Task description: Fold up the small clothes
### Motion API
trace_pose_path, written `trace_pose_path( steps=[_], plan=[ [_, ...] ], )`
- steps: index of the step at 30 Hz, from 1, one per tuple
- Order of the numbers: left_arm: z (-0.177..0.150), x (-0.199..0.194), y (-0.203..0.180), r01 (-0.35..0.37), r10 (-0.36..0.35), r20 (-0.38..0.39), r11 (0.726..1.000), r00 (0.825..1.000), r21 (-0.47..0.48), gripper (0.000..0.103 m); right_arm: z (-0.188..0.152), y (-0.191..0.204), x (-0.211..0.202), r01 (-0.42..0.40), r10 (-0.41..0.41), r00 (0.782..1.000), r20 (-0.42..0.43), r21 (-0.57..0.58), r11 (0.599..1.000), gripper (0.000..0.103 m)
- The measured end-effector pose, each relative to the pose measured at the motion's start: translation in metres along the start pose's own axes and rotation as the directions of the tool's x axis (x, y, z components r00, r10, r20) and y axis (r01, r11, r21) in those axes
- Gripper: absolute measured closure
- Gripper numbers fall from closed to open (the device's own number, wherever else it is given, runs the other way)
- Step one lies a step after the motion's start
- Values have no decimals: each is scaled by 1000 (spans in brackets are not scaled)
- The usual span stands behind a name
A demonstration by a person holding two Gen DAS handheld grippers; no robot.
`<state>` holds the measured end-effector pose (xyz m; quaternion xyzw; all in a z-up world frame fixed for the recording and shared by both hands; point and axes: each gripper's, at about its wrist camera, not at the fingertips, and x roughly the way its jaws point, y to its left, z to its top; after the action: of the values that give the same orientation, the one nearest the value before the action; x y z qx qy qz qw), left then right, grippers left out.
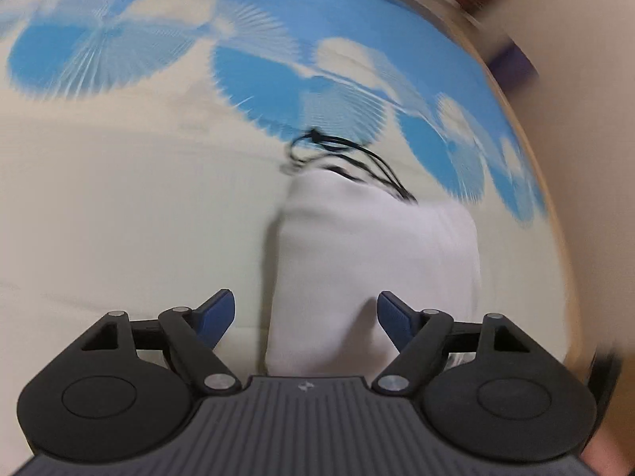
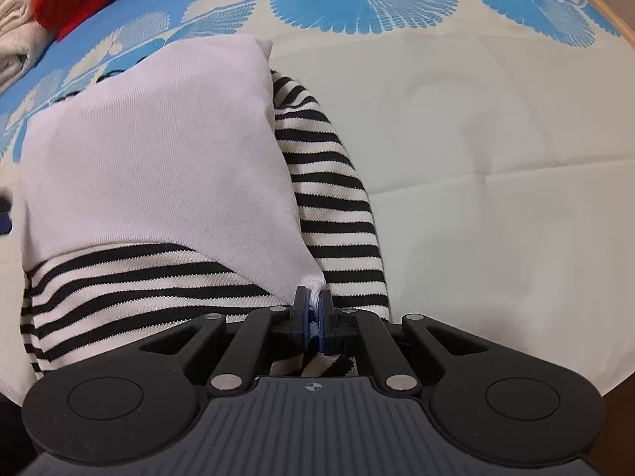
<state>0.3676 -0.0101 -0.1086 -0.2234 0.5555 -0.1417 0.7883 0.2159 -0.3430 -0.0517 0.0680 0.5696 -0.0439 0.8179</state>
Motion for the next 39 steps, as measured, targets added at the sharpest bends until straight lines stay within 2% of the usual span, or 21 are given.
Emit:
trace_pose_path(
  steps=[2, 6, 10, 12, 13, 14, 15, 16, 17, 20, 22, 24, 26, 28, 30, 32, 34, 36, 38, 39],
  plan=[
    [9, 15, 10, 52, -54, -22, 995, 998, -80, 20, 0, 1, 1, -4, 4, 1000, -4, -1, 1000, 100],
    [7, 44, 20, 102, -106, -16, 983, 994, -149, 11, 2, -3, 4, -10, 10, 1000, -15, 4, 1000, 100],
    [-4, 65, 34, 150, -163, -22, 947, 986, -283, 10, 4, -4, 10, -12, 12, 1000, -25, 5, 1000, 100],
    [3, 70, 24, 195, -202, -4, 949, 979, -246, 16, 6, -2, 12, -6, 6, 1000, -30, -3, 1000, 100],
    [5, 71, 19, 189, -195, -4, 958, 981, -214, 21, 6, 0, 12, -2, 2, 1000, -31, -6, 1000, 100],
    [7, 73, 13, 176, -179, 1, 970, 984, -169, 34, 7, 1, 11, 2, -2, 1000, -31, -9, 1000, 100],
    [9, 72, 10, 170, -171, 3, 977, 985, -132, 43, 8, 3, 11, 4, -4, 1000, -28, -9, 1000, 100],
    [11, 68, 8, 178, -179, 9, 978, 984, -110, 60, 9, 5, 9, 4, -4, 1000, -23, -5, 1000, 100],
    [15, 63, 5, 187, -185, 25, 978, 982, -88, 64, 10, 6, 7, 2, -2, 1000, -12, 0, 1000, 100],
    [26, 31, -9, 151, -155, 156, 988, 975, 38, 65, 15, 19, -1, -34, 34, 998, 45, -6, 999, 100],
    [34, 6, -4, 119, -129, 237, 991, 963, 58, 65, 19, 33, -5, -82, 84, 993, 86, -25, 996, 100],
    [42, -15, 9, 68, -82, 289, 996, 954, 59, 63, 23, 54, -9, -136, 144, 981, 127, -64, 989, 100],
    [51, -26, 24, 15, -25, 320, 999, 947, 34, 54, 26, 75, -11, -169, 185, 971, 151, -110, 979, 100],
    [56, -43, 46, -30, 41, 364, 999, 931, -37, 45, 27, 96, -10, -192, 214, 963, 164, -144, 971, 100],
    [57, -59, 63, -64, 90, 410, 995, 908, -77, 42, 30, 109, -5, -180, 205, 965, 161, -159, 971, 100],
    [56, -70, 71, -36, 58, 400, 997, 915, -61, 43, 33, 113, 0, -189, 209, 966, 150, -136, 973, 100],
    [50, -73, 73, 12, -7, 351, 1000, 936, -13, 43, 39, 113, 4, -140, 158, 975, 157, -121, 983, 100],
    [37, -72, 64, 44, -64, 276, 996, 959, 80, 43, 42, 106, 8, -139, 147, 978, 148, -65, 988, 100],
    [22, -62, 54, 29, -62, 170, 981, 984, 191, 43, 43, 106, 10, -128, 132, 982, 137, -37, 991, 100],
    [13, -50, 49, -8, -20, 111, 969, 994, 248, 43, 42, 108, 13, -114, 118, 985, 123, -42, 993, 100]
  ],
)
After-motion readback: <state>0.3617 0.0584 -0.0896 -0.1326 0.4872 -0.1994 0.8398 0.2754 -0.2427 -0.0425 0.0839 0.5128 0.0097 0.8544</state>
